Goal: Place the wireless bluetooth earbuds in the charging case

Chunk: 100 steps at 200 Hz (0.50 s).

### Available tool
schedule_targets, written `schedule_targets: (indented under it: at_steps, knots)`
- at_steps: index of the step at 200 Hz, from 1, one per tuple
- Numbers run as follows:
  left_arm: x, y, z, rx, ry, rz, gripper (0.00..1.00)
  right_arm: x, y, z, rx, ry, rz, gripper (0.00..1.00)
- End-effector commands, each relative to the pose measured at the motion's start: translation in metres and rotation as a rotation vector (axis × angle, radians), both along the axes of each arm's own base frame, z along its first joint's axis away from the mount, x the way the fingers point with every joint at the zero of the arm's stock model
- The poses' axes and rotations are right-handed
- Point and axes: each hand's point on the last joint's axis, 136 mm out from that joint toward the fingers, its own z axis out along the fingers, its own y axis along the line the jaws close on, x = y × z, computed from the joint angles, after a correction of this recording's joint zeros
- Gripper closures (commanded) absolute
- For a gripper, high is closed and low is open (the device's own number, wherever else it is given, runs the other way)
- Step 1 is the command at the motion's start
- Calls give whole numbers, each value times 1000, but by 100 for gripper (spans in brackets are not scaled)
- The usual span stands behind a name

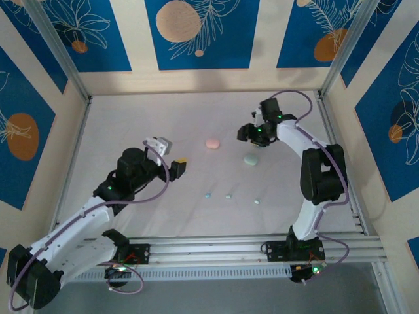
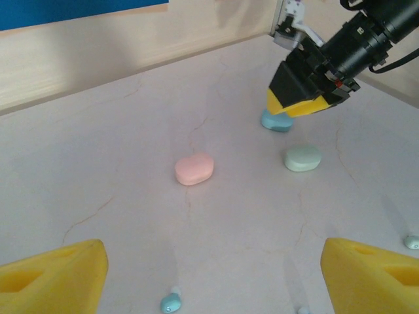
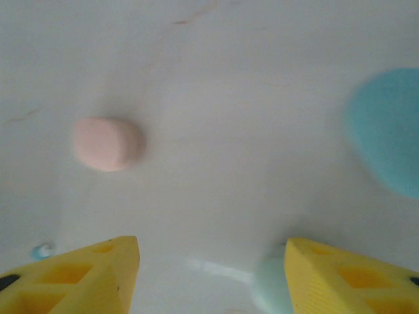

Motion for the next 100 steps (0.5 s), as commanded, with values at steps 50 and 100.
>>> schedule_targets:
  at_steps: [50, 100]
  knots:
    - [4, -12, 19, -65, -27, -38, 16, -21, -10, -42, -11, 126, 111, 38]
    - [4, -12, 16, -56, -21, -35, 16, -36, 5, -50, -17, 162, 187, 38]
